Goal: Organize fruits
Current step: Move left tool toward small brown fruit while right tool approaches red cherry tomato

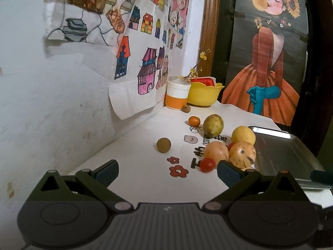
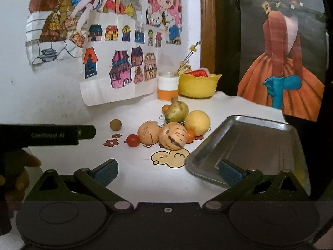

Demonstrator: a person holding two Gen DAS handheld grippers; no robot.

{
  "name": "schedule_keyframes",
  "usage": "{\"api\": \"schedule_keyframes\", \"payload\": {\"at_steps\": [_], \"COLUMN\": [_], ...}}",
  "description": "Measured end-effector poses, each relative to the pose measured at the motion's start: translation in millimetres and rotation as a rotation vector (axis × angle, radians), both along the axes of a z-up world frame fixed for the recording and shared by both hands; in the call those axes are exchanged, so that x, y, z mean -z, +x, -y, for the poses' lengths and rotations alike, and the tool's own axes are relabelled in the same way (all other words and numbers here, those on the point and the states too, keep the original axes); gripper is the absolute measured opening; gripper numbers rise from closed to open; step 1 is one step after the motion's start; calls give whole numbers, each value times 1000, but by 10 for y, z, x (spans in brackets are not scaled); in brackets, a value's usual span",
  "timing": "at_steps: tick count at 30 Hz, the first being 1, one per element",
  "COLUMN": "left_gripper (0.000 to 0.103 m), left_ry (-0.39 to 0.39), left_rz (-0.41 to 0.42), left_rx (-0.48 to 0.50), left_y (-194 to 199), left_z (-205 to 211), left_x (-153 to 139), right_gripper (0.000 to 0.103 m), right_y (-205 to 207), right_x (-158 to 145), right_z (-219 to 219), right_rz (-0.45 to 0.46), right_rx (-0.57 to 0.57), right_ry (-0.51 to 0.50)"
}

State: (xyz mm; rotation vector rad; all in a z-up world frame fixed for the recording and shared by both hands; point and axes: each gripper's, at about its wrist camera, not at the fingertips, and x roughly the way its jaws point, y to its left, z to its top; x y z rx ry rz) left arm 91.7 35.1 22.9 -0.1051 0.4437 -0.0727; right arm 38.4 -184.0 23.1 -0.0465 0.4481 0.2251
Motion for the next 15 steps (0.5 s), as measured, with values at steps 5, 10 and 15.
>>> {"api": "schedule_keyframes", "payload": {"at_steps": [5, 10, 15], "left_gripper": [103, 103, 102], "left_ry": [10, -2, 12], "left_rz": [-57, -139, -169], "left_rx": [18, 48, 62], "left_y": [311, 656, 892], "left_z": [-73, -151, -165], "left_x": [-33, -17, 10], "right_gripper": [103, 102, 102], "right_y": [192, 375, 560], "right_x": [1, -5, 16], "right_z": [-116, -305, -472], "right_rz": [-66, -98, -102], "right_rx": [-43, -55, -29], "right_ry": [45, 51, 7]}}
